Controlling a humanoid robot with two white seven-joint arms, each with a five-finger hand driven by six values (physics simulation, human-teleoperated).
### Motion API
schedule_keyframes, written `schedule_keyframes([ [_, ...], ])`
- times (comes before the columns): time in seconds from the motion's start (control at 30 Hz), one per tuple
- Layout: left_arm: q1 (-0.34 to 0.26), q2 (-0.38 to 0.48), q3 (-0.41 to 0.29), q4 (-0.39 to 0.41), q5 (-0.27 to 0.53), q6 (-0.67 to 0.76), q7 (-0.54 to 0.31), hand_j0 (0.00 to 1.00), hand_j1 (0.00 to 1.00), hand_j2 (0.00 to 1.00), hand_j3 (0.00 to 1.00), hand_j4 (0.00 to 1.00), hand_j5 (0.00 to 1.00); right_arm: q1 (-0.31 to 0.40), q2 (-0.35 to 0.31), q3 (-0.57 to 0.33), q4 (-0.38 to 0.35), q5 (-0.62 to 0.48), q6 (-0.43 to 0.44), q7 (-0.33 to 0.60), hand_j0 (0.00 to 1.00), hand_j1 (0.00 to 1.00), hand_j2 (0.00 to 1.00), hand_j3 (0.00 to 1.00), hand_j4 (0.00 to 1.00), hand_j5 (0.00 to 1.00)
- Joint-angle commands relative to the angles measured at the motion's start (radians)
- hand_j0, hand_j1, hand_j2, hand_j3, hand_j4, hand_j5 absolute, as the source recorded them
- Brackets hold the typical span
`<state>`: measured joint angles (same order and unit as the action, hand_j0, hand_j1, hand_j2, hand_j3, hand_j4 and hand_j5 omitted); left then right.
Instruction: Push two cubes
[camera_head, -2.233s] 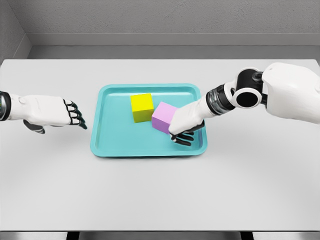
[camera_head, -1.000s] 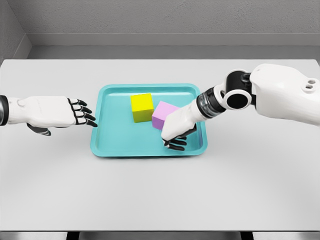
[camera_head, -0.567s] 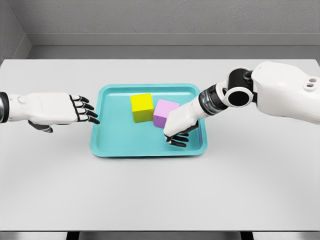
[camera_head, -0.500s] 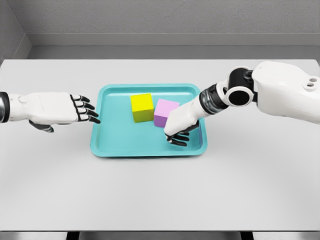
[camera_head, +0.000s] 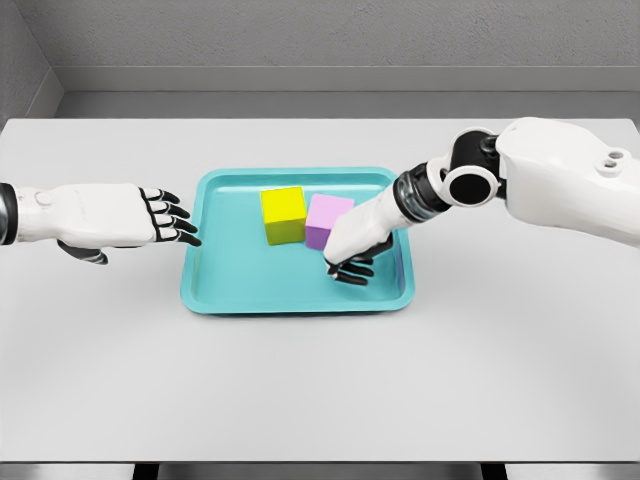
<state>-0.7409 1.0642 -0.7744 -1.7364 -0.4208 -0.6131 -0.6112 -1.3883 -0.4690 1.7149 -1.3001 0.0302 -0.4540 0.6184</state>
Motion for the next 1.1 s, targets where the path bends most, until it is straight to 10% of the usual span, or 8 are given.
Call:
schedule_keyframes([
  [0.0, 0.000, 0.002, 0.001, 0.000, 0.004, 0.002, 0.000, 1.00, 1.00, 1.00, 1.00, 1.00, 1.00, 0.000, 0.001, 0.003, 0.013, 0.022, -0.006, -0.008, 0.10, 0.10, 0.10, 0.10, 0.10, 0.10],
  [0.83, -0.002, 0.003, 0.000, -0.006, 0.007, 0.002, 0.000, 1.00, 1.00, 1.00, 1.00, 1.00, 1.00, 0.000, 0.021, -0.001, 0.055, 0.024, -0.008, -0.008, 0.11, 0.11, 0.11, 0.11, 0.11, 0.11],
  [1.07, -0.017, -0.006, 0.021, -0.012, 0.011, 0.002, 0.000, 0.97, 0.97, 0.97, 0.97, 0.97, 0.97, -0.035, -0.114, 0.002, -0.038, 0.025, -0.067, -0.008, 0.11, 0.11, 0.11, 0.11, 0.11, 0.11],
])
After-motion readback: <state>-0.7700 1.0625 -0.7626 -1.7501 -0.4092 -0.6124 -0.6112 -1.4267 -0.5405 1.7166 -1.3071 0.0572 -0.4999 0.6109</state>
